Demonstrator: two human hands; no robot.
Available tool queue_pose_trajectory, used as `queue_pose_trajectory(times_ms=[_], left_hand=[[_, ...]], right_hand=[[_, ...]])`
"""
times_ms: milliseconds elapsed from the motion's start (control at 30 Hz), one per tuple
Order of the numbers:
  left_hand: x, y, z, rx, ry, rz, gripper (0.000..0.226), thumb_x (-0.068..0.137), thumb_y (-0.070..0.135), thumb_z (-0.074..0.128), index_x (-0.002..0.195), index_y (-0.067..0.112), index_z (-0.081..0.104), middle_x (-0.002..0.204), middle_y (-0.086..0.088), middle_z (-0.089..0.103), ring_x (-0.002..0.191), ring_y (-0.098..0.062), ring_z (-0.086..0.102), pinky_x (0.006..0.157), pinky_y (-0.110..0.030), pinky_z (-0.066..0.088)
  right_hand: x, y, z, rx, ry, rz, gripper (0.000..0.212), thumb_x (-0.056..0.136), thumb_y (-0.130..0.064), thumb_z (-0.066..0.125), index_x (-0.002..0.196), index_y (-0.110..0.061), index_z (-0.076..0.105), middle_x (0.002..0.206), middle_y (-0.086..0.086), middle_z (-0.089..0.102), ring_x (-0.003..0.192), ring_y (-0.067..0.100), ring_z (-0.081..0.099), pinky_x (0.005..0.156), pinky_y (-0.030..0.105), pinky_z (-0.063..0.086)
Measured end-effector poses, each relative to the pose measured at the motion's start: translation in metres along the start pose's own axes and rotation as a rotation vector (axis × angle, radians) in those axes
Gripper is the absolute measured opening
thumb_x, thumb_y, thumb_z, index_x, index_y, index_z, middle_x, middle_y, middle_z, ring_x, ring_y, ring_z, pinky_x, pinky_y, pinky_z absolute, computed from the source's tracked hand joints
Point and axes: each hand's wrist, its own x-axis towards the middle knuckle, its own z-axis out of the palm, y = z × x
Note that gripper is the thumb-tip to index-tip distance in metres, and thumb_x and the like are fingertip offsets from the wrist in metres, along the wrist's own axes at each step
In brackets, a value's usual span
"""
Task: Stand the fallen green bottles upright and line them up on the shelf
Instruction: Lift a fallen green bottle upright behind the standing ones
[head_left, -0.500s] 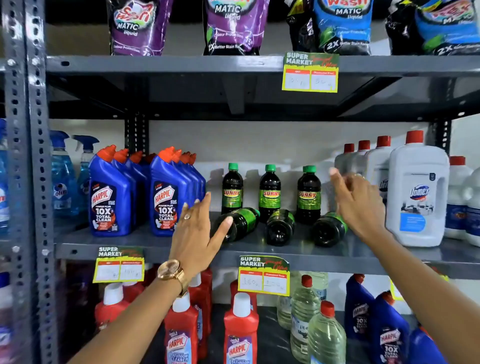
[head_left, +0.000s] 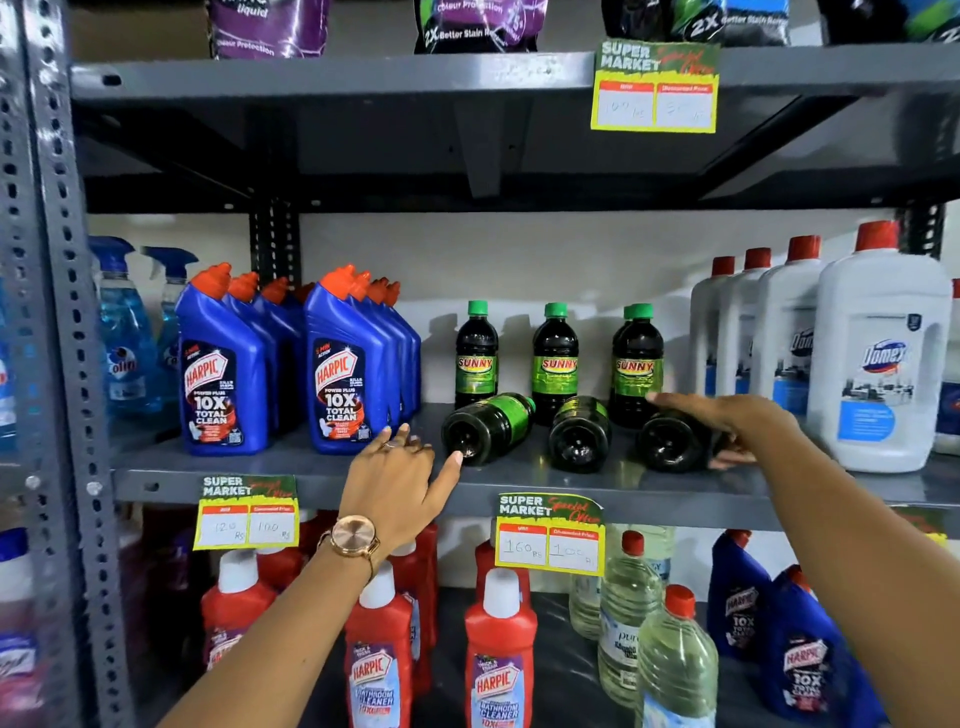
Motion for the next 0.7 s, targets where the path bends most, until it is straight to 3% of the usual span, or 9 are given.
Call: queue_pose_trajectory(times_ms=[67, 133, 200, 300, 400, 533, 700], left_hand=[[0.002, 0.000, 0.001, -0.060, -0.036, 0.001, 0.062, 0.090, 0.049, 0.024, 0.076, 0.012, 0.071, 0.092, -0.009, 0.073, 0.097, -0.023, 0.066, 0.079, -0.032, 0.052], [0.001, 0.000, 0.002, -0.120, 0.012, 0.002, 0.058, 0.090, 0.051, 0.022, 0.069, 0.017, 0.065, 0.077, -0.003, 0.070, 0.073, -0.021, 0.067, 0.054, -0.029, 0.046], [-0.001, 0.001, 0.000, -0.147, 0.046, -0.006, 0.055, 0.090, 0.053, 0.023, 0.062, 0.020, 0.057, 0.062, 0.002, 0.063, 0.054, -0.018, 0.061, 0.042, -0.026, 0.036], [-0.003, 0.002, 0.002, -0.152, 0.084, -0.025, 0.057, 0.089, 0.057, 0.023, 0.058, 0.021, 0.055, 0.055, 0.005, 0.059, 0.047, -0.015, 0.056, 0.039, -0.026, 0.037], [-0.003, 0.003, 0.006, -0.161, 0.127, -0.042, 0.059, 0.089, 0.057, 0.024, 0.055, 0.020, 0.054, 0.052, 0.005, 0.058, 0.044, -0.016, 0.055, 0.038, -0.024, 0.032], [-0.004, 0.005, 0.005, -0.172, 0.161, -0.041, 0.057, 0.089, 0.054, 0.028, 0.053, 0.019, 0.055, 0.050, 0.003, 0.058, 0.043, -0.018, 0.056, 0.039, -0.022, 0.027], [-0.004, 0.006, 0.004, -0.176, 0.166, -0.047, 0.056, 0.089, 0.053, 0.029, 0.053, 0.019, 0.056, 0.048, 0.001, 0.057, 0.042, -0.021, 0.054, 0.040, -0.023, 0.022]], right_hand=[[0.066, 0.010, 0.003, 0.024, -0.030, 0.008, 0.133, 0.027, -0.098, 0.052, 0.133, -0.016, 0.051, 0.126, 0.017, 0.063, 0.107, 0.036, 0.064, 0.085, 0.036, 0.048], [0.106, 0.025, 0.015, 0.141, -0.039, 0.002, 0.132, 0.012, -0.092, 0.060, 0.121, -0.018, 0.059, 0.108, 0.016, 0.071, 0.094, 0.036, 0.070, 0.086, 0.042, 0.054], [0.112, 0.031, 0.035, 0.368, 0.039, 0.038, 0.130, 0.011, -0.091, 0.064, 0.120, -0.018, 0.060, 0.111, 0.012, 0.071, 0.097, 0.033, 0.068, 0.089, 0.044, 0.055], [0.012, 0.015, 0.038, 0.518, 0.219, -0.044, 0.100, 0.052, -0.084, 0.061, 0.118, -0.009, 0.062, 0.115, 0.017, 0.067, 0.101, 0.035, 0.063, 0.089, 0.041, 0.052], [-0.013, 0.013, 0.038, 0.487, 0.410, -0.124, 0.084, 0.074, -0.074, 0.055, 0.110, 0.002, 0.063, 0.115, 0.027, 0.064, 0.107, 0.041, 0.059, 0.088, 0.041, 0.045], [-0.019, 0.004, 0.040, 0.409, 0.600, -0.303, 0.075, 0.078, -0.064, 0.061, 0.106, 0.005, 0.060, 0.111, 0.030, 0.064, 0.107, 0.043, 0.059, 0.087, 0.044, 0.044], [-0.025, -0.006, 0.048, 0.126, 0.622, -0.367, 0.083, 0.077, -0.065, 0.062, 0.118, 0.006, 0.049, 0.113, 0.029, 0.062, 0.107, 0.047, 0.058, 0.082, 0.048, 0.047]])
